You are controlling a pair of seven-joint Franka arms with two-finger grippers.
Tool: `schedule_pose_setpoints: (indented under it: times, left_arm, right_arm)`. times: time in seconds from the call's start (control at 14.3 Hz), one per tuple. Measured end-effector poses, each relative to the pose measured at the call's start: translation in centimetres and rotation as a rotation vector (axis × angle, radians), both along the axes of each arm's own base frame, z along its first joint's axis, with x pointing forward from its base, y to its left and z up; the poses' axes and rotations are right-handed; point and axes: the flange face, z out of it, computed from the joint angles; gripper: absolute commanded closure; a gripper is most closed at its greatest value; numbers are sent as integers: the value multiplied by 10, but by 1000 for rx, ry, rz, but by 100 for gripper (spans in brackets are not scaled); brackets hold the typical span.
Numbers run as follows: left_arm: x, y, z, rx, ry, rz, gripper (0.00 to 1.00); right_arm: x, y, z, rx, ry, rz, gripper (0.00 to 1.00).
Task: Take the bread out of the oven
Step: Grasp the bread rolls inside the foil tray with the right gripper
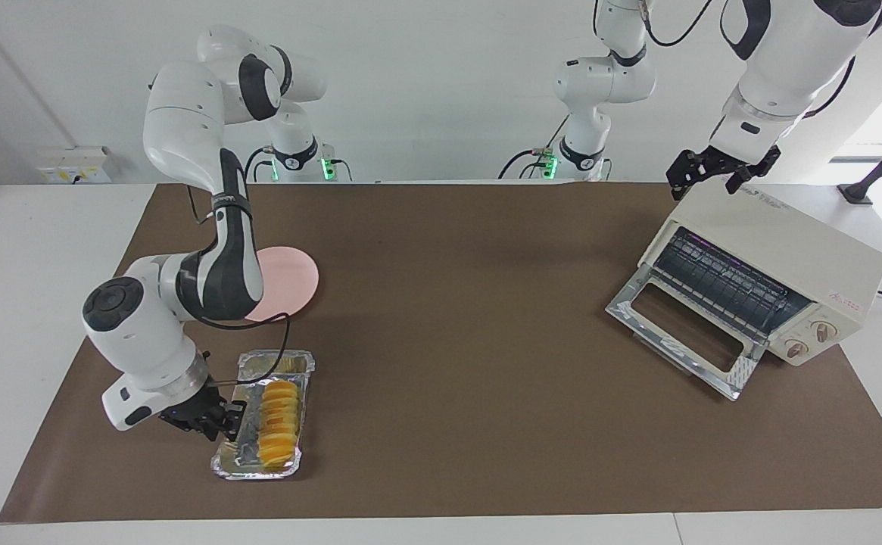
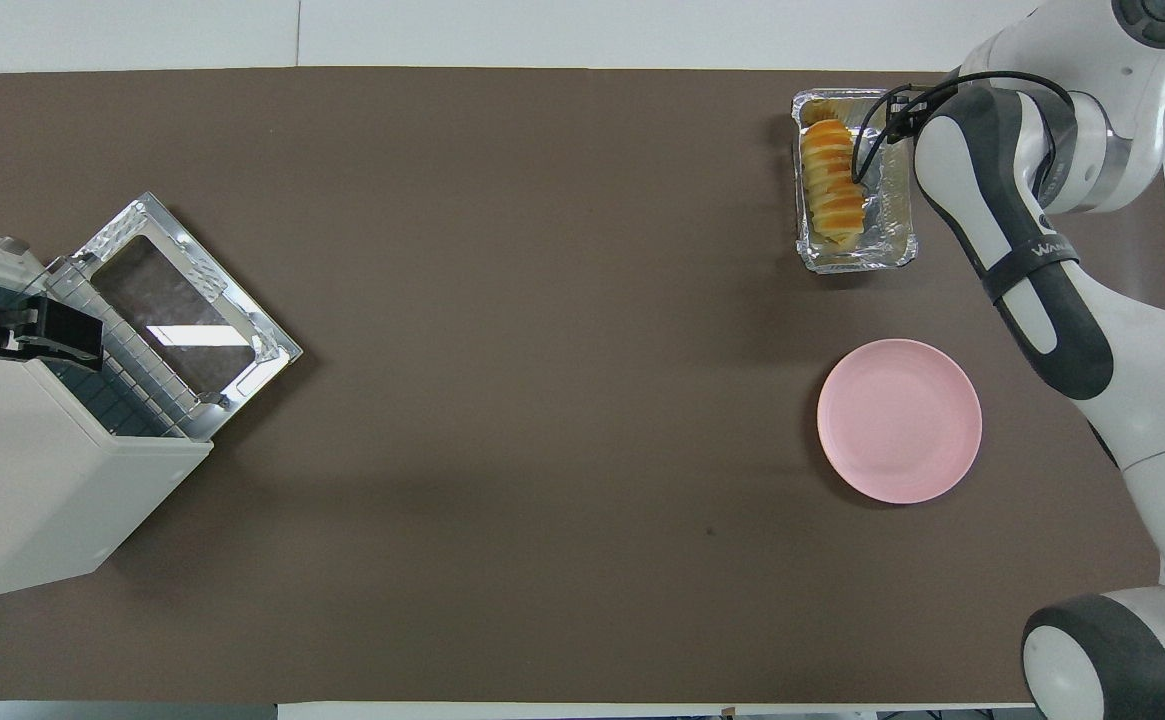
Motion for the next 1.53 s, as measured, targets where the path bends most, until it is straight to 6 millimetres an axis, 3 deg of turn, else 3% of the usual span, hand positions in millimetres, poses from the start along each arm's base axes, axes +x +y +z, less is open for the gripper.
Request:
schedule_pose_setpoints:
  times: [0.14,0.28,0.84,1.53]
  left_arm:
    - [0,0,0,0,0,0,0]
    - [0,0,0,0,0,0,0]
    - [0,0,0,0,0,0,0]
    - [0,0,0,0,0,0,0]
  right_arm:
    - [-6,6,17,-27,23,18,0]
    - [-10,25,29,-31,27,39,0]
    - [-16,97,17,-83,24,67,0]
    - [-16,92,-23,-105,19,71,0]
